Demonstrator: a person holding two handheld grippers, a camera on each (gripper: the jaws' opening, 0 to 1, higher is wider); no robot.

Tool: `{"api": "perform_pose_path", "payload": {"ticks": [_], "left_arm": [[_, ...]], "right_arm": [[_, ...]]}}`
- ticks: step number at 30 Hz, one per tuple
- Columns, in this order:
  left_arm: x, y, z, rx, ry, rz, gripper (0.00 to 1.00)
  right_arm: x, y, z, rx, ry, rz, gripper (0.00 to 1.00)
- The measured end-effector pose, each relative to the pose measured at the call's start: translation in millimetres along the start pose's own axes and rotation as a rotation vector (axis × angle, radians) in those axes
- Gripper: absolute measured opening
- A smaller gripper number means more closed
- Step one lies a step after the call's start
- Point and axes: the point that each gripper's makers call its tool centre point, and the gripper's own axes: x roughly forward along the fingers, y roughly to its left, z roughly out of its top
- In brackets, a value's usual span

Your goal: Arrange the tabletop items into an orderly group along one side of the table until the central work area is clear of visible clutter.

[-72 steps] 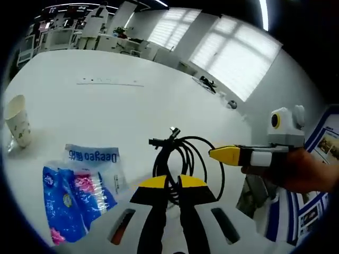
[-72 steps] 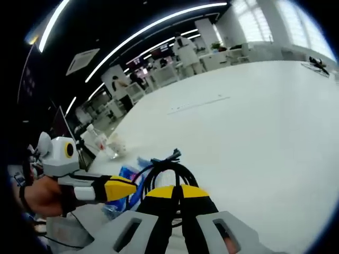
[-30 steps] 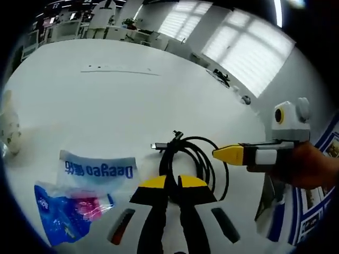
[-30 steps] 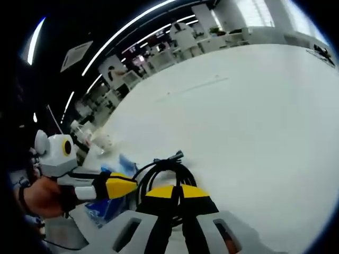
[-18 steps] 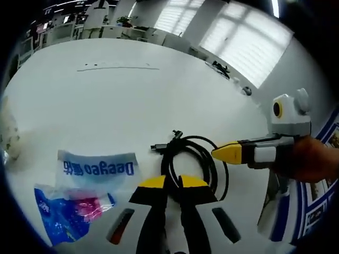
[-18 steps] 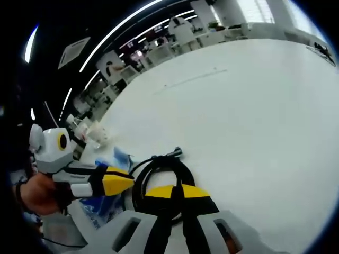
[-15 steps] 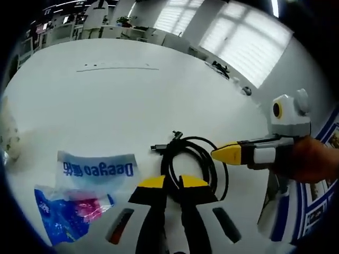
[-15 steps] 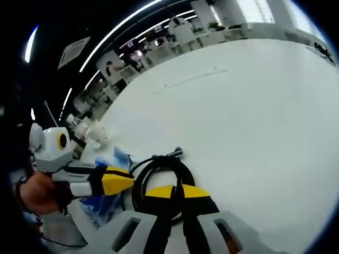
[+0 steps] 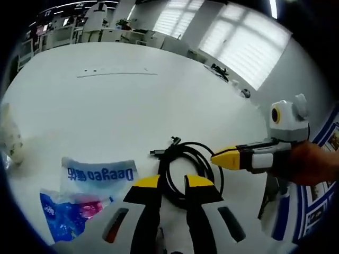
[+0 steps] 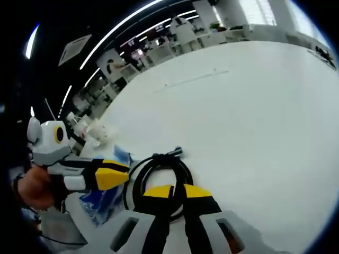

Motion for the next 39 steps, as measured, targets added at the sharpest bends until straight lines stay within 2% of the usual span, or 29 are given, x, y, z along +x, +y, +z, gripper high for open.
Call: {"api": "perform_pose_path", "payload": {"ticks": [6,11,18,25,32,39], "left_arm": [[-7,-1.2,4.6,0.010,-0.013,0.002,0.14],[-15,-0.6,8.8,0.016,-0.026,0.010,0.15],[-24,-2.3,10.8,0.011,-0.043,0.020,0.15],[-29,-5.0,7.8,0.009,-0.049,0.021,0.15],[-41,-6.9,2.5,0.007,-0.056,0.031,0.15],[-62,7.0,-6.0,-0.039,-0.087,0.091,0.18]], "right_arm": [[-6,2,4.2,-0.011,-0.006,-0.011,0.09],[-10,2,9.7,-0.019,-0.022,-0.012,0.09],[-16,8,5.7,-0.034,-0.033,-0.009,0.08],[-29,14,2.3,-0.037,-0.044,-0.008,0.08],[-30,15,4.3,-0.049,-0.052,0.002,0.08],[-28,22,3.8,-0.071,-0.052,0.047,0.12]]}}
